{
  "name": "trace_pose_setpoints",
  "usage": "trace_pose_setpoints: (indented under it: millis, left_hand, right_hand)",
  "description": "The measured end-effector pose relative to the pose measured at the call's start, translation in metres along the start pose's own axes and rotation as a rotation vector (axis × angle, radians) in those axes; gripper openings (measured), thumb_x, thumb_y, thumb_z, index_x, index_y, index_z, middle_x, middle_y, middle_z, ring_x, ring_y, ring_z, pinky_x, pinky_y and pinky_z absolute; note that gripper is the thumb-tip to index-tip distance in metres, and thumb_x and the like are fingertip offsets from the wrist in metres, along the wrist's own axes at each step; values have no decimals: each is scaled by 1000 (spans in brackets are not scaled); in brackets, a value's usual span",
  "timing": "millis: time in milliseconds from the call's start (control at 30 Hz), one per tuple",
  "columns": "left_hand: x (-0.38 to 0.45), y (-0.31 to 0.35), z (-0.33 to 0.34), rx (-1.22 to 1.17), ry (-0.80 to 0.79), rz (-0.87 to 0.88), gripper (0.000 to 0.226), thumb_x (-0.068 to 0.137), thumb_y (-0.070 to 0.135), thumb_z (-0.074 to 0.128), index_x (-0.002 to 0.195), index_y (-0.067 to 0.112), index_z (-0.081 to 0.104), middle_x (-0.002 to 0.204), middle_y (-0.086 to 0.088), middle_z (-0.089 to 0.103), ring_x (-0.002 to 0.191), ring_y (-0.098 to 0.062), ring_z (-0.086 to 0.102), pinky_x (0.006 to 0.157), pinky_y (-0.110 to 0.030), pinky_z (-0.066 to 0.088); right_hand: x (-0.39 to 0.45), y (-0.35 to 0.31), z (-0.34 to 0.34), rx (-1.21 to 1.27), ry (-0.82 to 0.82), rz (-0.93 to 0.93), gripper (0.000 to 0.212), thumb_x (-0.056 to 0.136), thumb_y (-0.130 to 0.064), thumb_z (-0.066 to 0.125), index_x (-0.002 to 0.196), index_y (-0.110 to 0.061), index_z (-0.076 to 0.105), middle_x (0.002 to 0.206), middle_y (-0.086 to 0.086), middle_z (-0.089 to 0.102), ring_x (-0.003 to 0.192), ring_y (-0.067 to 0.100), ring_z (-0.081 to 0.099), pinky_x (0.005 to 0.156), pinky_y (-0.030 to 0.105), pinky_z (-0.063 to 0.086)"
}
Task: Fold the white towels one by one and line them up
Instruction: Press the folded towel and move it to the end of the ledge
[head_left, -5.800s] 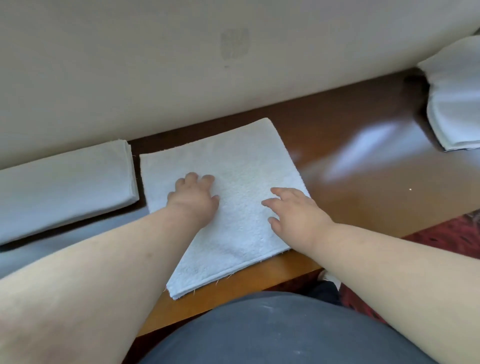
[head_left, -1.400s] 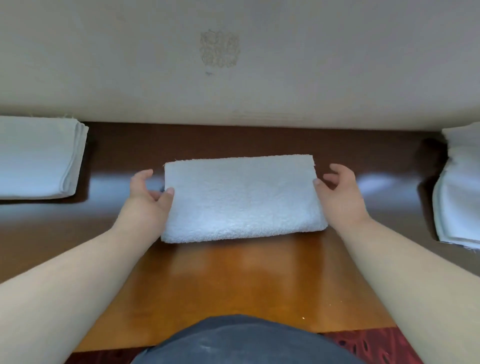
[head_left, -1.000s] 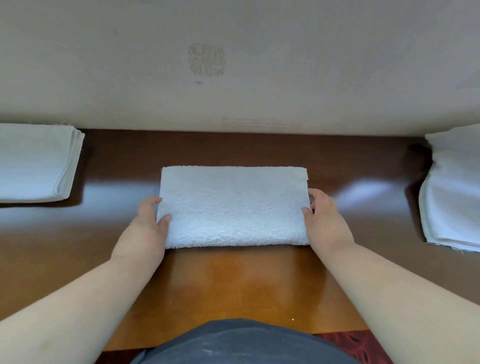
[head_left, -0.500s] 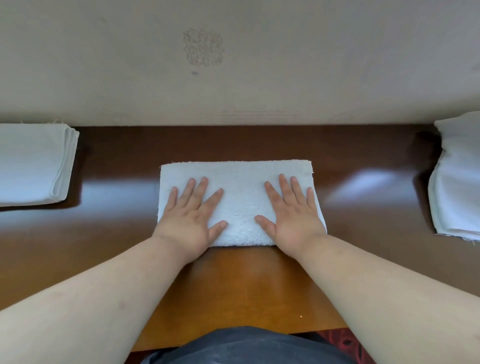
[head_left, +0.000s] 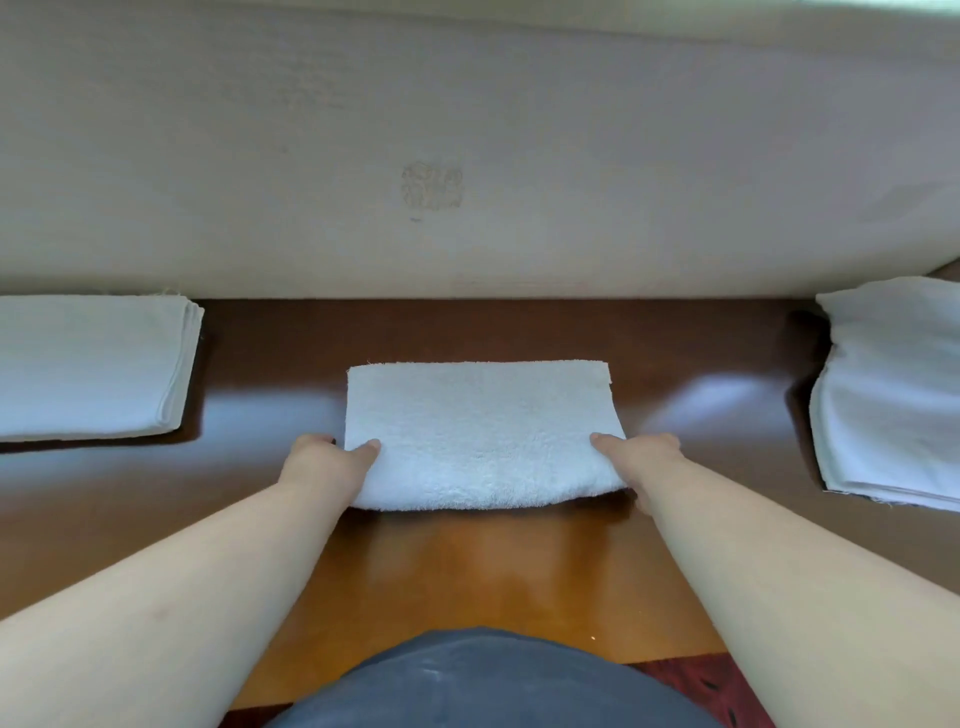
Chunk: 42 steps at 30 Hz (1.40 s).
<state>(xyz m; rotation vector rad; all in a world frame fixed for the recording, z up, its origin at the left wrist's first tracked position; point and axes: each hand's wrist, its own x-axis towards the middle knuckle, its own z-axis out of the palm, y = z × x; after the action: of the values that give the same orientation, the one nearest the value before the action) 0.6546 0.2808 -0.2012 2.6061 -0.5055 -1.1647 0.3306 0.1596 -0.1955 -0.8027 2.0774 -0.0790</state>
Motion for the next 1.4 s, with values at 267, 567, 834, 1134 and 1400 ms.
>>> trace_pose_setpoints:
  millis: [267,567,834,1134,1400]
  left_hand:
    - [-1,20,2,70,-152,-126,84,84,64,60,140,5,44,140,-15,50,124,-38,49,94,-40,42]
    - [-24,17,24,-118,138,137,45,95,44,53,131,19,45,84,5,56,77,-23,54,74,-32,40]
    - [-68,-14,-17,-254,286,282,29,96,35,51,121,44,40,89,7,64,66,-13,60,54,-27,41]
    - [-71,-77,-97,-250,264,417,35,100,22,40,122,44,57,109,13,62,89,-4,56,69,-16,41]
    - [-3,-152,-230,-217,286,435,34,101,35,40,130,48,48,116,11,61,87,-5,59,65,-21,42]
  right_hand:
    - [19,-31,-21,-170,-236,3,57,76,-79,56,98,-27,60,99,-3,68,85,22,64,61,32,49]
    - [28,-11,-19,-126,-154,-477,16,86,-32,63,96,-27,51,92,5,66,75,22,63,58,30,50]
    - [-23,-7,-39,-97,-258,-773,46,94,-21,51,105,-65,49,132,-15,54,83,22,67,45,7,41]
    - [-94,-16,20,-155,-234,-935,56,98,-25,53,149,-44,38,155,-12,38,136,18,46,100,22,43]
    - [-194,-51,147,-57,-239,-956,61,97,-30,59,151,-42,34,157,-13,33,137,11,40,91,17,40]
